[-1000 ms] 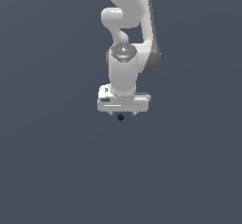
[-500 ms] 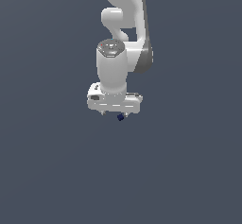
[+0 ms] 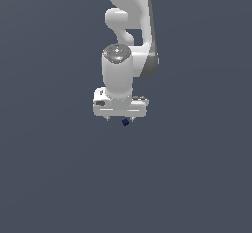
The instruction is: Pick up the object and move it to a goal position.
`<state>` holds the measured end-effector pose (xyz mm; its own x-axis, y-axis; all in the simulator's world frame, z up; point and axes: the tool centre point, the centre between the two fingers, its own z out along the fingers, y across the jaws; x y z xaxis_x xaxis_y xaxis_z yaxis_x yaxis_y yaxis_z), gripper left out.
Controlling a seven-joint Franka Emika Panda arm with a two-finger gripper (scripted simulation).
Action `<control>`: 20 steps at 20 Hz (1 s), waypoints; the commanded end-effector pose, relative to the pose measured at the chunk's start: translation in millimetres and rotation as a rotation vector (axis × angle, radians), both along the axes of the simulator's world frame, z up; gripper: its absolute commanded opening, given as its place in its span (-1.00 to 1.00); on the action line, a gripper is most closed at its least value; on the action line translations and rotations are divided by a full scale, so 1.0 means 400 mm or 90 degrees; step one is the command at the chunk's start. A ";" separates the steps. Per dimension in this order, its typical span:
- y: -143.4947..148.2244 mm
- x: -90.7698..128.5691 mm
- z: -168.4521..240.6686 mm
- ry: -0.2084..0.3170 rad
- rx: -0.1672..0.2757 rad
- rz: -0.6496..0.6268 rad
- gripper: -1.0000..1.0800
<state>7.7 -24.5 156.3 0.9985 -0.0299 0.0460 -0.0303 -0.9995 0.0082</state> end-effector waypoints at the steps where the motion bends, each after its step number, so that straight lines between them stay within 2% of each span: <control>1: 0.002 -0.010 -0.017 0.002 -0.001 0.022 0.92; 20: 0.044 -0.153 -0.204 0.027 -0.004 0.305 0.92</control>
